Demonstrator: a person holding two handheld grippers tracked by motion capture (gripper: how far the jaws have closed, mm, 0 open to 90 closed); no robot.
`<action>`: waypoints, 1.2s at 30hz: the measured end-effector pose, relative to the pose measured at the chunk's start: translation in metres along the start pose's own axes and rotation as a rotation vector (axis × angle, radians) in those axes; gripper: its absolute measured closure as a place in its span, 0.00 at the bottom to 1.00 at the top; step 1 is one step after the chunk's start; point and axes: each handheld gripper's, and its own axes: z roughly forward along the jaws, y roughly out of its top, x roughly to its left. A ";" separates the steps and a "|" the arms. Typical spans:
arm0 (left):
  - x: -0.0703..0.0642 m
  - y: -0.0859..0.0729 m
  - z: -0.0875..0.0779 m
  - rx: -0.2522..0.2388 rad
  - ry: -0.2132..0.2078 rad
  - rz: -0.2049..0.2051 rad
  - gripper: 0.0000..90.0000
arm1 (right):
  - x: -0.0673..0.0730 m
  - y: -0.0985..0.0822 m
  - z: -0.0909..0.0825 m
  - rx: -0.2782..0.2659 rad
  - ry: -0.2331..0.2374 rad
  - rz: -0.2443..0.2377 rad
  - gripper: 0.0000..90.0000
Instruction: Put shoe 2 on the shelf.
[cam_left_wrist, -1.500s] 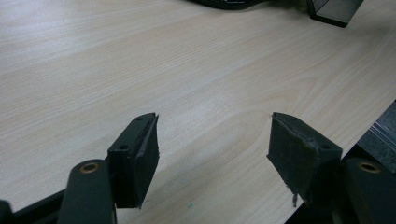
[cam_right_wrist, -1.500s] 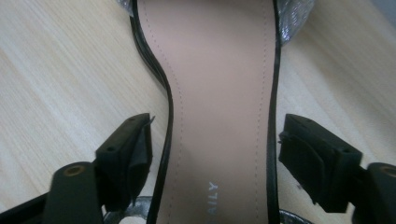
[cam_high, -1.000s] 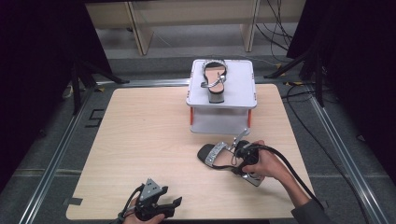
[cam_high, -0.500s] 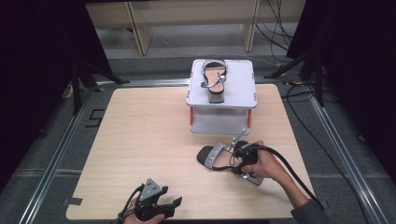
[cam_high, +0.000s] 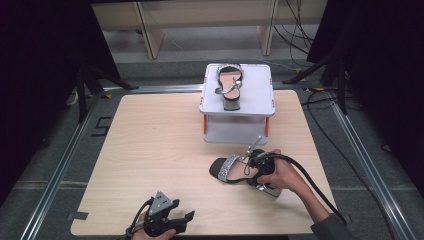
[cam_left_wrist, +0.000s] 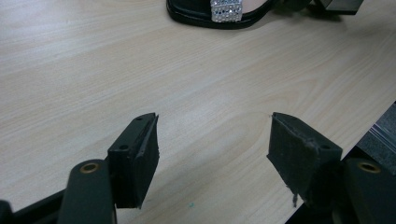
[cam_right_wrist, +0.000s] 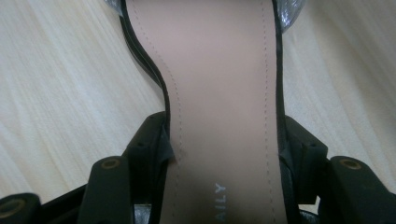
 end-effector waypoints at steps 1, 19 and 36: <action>0.000 0.000 0.000 0.003 0.000 0.002 0.36 | -0.001 0.000 0.003 0.007 -0.004 -0.015 0.47; 0.001 -0.001 0.000 0.005 0.004 0.003 0.36 | -0.003 0.016 -0.033 -0.075 0.053 -0.001 0.48; 0.001 -0.002 0.000 -0.005 -0.003 0.005 0.36 | -0.006 0.116 -0.180 -0.334 0.075 0.035 0.48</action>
